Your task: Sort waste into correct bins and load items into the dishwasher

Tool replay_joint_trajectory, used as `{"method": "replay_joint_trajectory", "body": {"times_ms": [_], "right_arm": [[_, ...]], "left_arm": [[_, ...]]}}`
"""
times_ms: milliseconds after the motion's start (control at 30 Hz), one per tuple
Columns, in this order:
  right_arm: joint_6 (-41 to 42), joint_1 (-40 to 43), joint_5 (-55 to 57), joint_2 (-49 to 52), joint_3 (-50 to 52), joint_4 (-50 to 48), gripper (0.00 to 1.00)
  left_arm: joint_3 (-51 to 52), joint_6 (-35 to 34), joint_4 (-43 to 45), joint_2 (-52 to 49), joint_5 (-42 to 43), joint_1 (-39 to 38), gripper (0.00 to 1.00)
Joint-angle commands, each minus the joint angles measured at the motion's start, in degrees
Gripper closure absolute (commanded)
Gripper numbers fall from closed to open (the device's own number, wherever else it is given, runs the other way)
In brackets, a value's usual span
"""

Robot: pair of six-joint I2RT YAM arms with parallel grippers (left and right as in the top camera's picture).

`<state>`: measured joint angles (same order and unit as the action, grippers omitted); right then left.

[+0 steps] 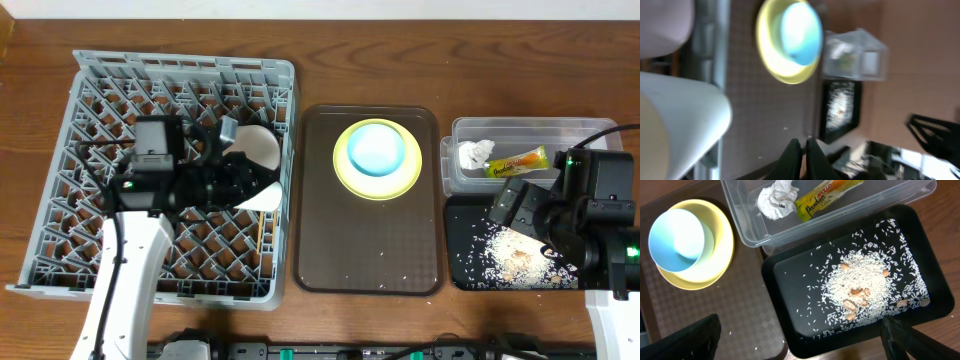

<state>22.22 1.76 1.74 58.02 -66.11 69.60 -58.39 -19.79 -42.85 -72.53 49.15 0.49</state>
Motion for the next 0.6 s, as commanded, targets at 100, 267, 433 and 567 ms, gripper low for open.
{"method": "replay_joint_trajectory", "body": {"times_ms": [100, 267, 433, 567], "right_arm": [[-0.6, 0.5, 0.4, 0.0, -0.2, 0.1, 0.01], [-0.7, 0.5, 0.4, 0.0, -0.2, 0.1, 0.01], [-0.7, 0.5, 0.4, 0.0, -0.2, 0.1, 0.01], [-0.6, 0.5, 0.4, 0.0, -0.2, 0.1, 0.01]], "left_arm": [[0.2, -4.6, 0.0, -0.9, -8.3, 2.6, 0.92], [0.2, -4.4, -2.1, -1.9, -8.3, 6.1, 0.92], [0.2, -2.4, -2.9, -4.2, -7.4, 6.4, 0.92], [0.2, -3.5, -1.0, -4.3, -4.7, 8.0, 0.92]]}}
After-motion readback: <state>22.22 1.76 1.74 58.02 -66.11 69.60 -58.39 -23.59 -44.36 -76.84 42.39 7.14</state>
